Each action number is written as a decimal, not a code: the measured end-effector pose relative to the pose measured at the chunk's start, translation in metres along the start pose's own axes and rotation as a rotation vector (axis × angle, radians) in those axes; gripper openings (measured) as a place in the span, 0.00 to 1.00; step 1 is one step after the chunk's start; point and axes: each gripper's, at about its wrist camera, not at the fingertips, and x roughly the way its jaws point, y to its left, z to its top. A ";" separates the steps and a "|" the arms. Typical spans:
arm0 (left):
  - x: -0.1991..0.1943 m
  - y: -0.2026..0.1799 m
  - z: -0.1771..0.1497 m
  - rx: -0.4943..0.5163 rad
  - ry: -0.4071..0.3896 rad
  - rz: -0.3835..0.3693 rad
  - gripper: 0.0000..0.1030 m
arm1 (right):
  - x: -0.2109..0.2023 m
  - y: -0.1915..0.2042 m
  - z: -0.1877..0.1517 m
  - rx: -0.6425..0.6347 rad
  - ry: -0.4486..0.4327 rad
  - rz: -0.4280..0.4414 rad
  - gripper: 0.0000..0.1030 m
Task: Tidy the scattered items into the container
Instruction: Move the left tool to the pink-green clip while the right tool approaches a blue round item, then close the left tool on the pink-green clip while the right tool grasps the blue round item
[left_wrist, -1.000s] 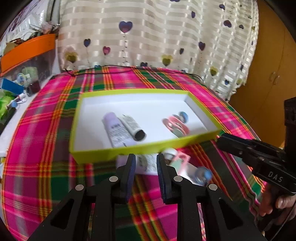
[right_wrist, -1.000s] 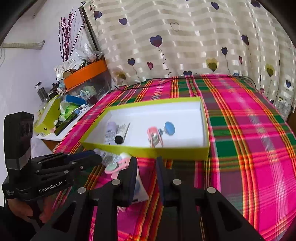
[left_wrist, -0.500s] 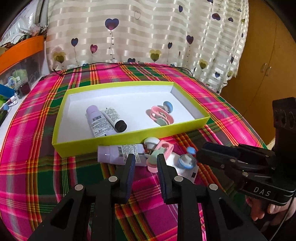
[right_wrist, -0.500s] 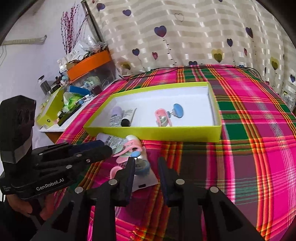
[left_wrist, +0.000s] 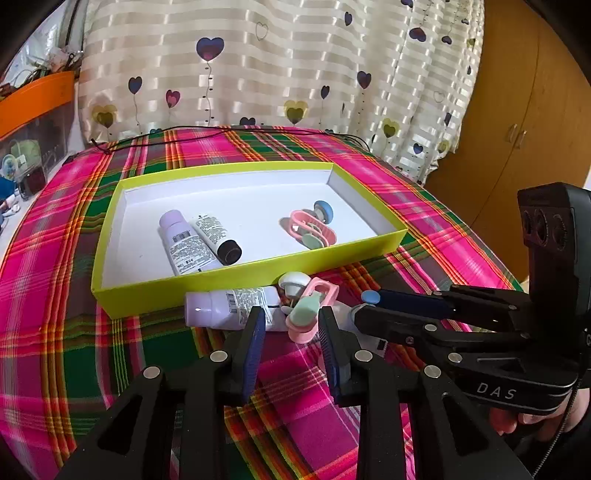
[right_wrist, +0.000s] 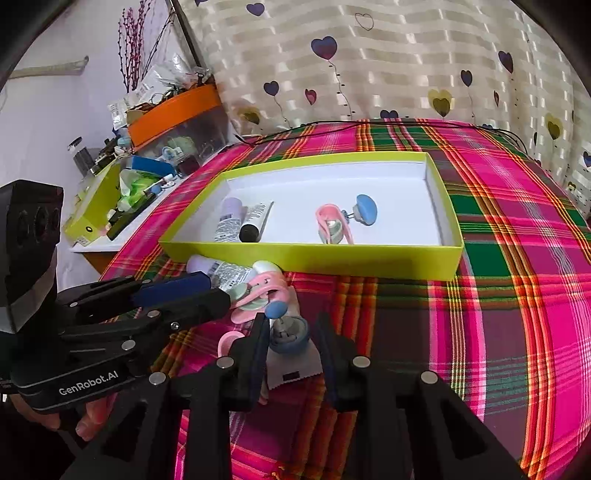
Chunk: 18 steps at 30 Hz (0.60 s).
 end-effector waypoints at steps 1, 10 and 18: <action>0.001 0.000 0.000 0.001 0.002 0.001 0.30 | 0.000 0.000 0.000 -0.002 0.000 -0.003 0.26; 0.010 -0.005 0.001 0.034 0.015 -0.017 0.30 | 0.002 0.005 0.002 -0.012 0.000 -0.021 0.26; 0.019 -0.006 0.005 0.037 0.037 -0.037 0.30 | 0.002 0.004 0.002 -0.011 -0.004 -0.028 0.24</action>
